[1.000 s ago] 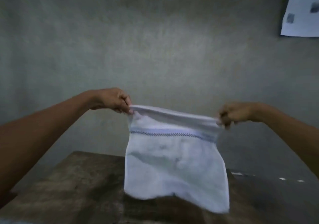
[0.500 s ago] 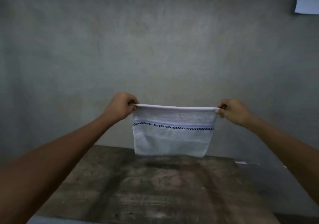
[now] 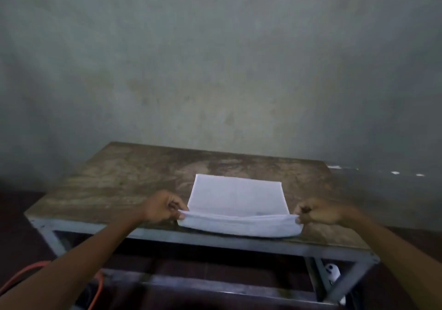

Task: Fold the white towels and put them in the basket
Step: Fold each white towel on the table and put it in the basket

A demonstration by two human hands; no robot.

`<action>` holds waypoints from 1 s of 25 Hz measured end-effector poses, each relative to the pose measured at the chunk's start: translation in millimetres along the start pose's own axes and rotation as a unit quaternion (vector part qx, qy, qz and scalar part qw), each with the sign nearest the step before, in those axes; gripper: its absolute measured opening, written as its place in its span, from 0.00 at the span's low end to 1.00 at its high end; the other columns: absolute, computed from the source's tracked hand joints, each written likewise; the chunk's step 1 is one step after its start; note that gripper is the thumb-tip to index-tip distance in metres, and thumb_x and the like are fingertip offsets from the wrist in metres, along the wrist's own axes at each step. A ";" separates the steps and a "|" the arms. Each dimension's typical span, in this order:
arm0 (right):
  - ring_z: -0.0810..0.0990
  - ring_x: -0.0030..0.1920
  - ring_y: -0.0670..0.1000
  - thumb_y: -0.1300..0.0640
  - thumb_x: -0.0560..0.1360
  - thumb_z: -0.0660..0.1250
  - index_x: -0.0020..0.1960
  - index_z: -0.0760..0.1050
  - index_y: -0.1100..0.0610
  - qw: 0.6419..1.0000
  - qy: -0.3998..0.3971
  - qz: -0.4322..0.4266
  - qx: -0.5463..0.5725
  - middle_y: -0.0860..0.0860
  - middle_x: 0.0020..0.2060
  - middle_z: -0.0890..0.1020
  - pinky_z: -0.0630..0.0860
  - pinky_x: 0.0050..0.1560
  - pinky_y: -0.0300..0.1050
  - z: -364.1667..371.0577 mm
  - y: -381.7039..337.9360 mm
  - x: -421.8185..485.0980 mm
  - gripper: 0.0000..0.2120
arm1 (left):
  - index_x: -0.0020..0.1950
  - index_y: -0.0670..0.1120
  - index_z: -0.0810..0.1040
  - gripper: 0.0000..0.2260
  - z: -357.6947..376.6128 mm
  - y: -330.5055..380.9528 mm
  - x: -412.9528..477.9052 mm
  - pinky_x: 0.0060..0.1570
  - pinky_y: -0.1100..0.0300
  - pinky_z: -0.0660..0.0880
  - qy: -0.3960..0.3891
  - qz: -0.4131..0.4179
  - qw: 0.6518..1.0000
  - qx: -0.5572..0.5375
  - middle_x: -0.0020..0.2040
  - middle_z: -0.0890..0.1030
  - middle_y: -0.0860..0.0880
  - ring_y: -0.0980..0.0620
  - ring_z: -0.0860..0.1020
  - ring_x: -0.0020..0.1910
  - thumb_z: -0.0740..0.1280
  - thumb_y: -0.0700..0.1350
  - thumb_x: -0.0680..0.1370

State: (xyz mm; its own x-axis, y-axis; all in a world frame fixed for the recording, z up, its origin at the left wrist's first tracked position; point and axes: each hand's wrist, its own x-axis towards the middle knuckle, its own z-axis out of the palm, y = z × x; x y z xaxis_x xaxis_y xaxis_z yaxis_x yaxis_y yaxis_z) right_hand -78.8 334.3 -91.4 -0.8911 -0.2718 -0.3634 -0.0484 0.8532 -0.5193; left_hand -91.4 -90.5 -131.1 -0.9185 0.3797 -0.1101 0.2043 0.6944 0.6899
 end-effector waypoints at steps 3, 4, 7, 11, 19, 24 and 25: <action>0.77 0.42 0.46 0.60 0.73 0.68 0.42 0.80 0.55 0.996 0.039 0.024 0.076 0.47 0.38 0.81 0.71 0.46 0.40 19.9 8.3 12.0 0.04 | 0.36 0.54 0.85 0.11 11.0 -18.7 5.1 0.41 0.66 0.75 0.001 -0.032 0.995 -0.091 0.39 0.85 0.49 0.59 0.80 0.38 0.74 0.37 0.70; 0.77 0.43 0.47 0.61 0.74 0.67 0.43 0.80 0.56 0.992 0.066 0.029 0.100 0.48 0.40 0.81 0.71 0.47 0.42 21.4 9.4 18.4 0.04 | 0.37 0.53 0.85 0.09 10.3 -20.3 9.3 0.42 0.66 0.75 0.024 -0.039 0.993 -0.113 0.40 0.85 0.49 0.59 0.80 0.38 0.74 0.37 0.70; 0.76 0.43 0.49 0.64 0.74 0.65 0.42 0.79 0.59 0.979 0.142 0.035 0.145 0.52 0.41 0.80 0.70 0.45 0.43 19.1 6.7 41.3 0.05 | 0.42 0.50 0.84 0.04 9.3 -22.2 31.6 0.47 0.60 0.76 0.080 -0.033 0.988 -0.127 0.43 0.85 0.48 0.54 0.82 0.43 0.72 0.41 0.72; 0.73 0.37 0.46 0.61 0.76 0.62 0.39 0.76 0.58 0.966 0.217 0.056 0.129 0.49 0.36 0.78 0.66 0.37 0.40 14.4 13.0 89.7 0.08 | 0.44 0.48 0.80 0.03 14.2 -25.8 83.1 0.46 0.58 0.74 0.167 -0.023 0.982 -0.087 0.44 0.83 0.48 0.51 0.79 0.43 0.69 0.41 0.75; 0.74 0.35 0.59 0.55 0.78 0.58 0.36 0.74 0.65 0.925 0.326 0.178 0.076 0.61 0.30 0.74 0.66 0.36 0.45 4.7 35.0 187.1 0.17 | 0.51 0.41 0.80 0.07 29.8 -35.2 175.9 0.42 0.63 0.69 0.217 -0.081 0.970 -0.073 0.47 0.81 0.46 0.53 0.76 0.45 0.66 0.42 0.77; 0.72 0.34 0.56 0.57 0.76 0.61 0.28 0.67 0.57 0.928 0.318 0.187 0.046 0.54 0.26 0.69 0.66 0.37 0.45 7.3 44.1 206.0 0.17 | 0.48 0.45 0.80 0.06 34.6 -42.8 194.9 0.43 0.61 0.71 0.242 -0.112 0.961 -0.070 0.46 0.81 0.47 0.50 0.77 0.45 0.64 0.45 0.78; 0.72 0.34 0.56 0.58 0.76 0.61 0.29 0.67 0.57 0.931 0.316 0.181 0.037 0.54 0.27 0.70 0.66 0.38 0.45 7.1 43.1 205.6 0.16 | 0.48 0.45 0.80 0.06 35.7 -43.1 196.6 0.44 0.60 0.72 0.240 -0.115 0.962 -0.056 0.46 0.81 0.47 0.49 0.78 0.45 0.64 0.45 0.78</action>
State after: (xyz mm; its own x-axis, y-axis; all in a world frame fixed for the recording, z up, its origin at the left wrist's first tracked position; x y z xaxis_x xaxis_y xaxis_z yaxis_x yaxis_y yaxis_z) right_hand -260.8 312.0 -194.0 -0.9319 0.3626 -0.0102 0.3163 0.7987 -0.5119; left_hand -268.7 -23.9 -208.0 -0.9911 -0.1209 0.0551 -0.0365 0.6465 0.7620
